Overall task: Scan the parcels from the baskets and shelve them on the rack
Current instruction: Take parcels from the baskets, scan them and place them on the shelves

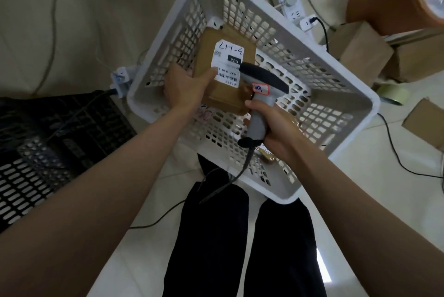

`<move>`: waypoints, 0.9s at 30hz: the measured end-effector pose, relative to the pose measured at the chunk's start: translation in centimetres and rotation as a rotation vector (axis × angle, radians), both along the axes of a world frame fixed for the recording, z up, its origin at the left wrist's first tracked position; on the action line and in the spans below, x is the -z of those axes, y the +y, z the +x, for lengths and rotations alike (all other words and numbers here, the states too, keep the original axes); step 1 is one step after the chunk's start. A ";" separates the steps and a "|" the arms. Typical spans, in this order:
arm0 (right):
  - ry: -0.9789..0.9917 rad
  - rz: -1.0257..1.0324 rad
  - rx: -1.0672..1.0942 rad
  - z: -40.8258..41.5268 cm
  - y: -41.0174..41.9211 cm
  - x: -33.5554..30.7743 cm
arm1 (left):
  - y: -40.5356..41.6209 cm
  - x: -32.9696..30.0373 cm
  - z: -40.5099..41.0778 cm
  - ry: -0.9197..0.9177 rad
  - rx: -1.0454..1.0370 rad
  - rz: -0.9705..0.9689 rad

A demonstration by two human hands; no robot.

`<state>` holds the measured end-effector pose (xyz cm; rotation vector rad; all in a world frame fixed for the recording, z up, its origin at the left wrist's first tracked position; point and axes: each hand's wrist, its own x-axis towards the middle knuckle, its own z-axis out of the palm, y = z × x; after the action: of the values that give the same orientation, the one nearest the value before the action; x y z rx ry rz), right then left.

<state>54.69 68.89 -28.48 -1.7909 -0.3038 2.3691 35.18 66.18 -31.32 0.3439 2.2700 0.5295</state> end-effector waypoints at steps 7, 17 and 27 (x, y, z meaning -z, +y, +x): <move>-0.007 0.035 -0.139 2.8 -3.7 -3.2 | -2.9 -1.9 2.7 -0.049 0.138 -0.178; -0.037 0.103 -0.163 6.4 -4.5 -9.7 | -7.2 -7.5 5.5 -0.141 -0.067 0.016; 0.043 0.298 -0.338 9.9 -2.4 -26.9 | -12.1 -25.5 11.9 -0.301 -0.409 0.186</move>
<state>64.59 66.53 -1.61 -1.6521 -0.9669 2.4045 47.12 54.09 -5.86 -0.1131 2.0035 0.9396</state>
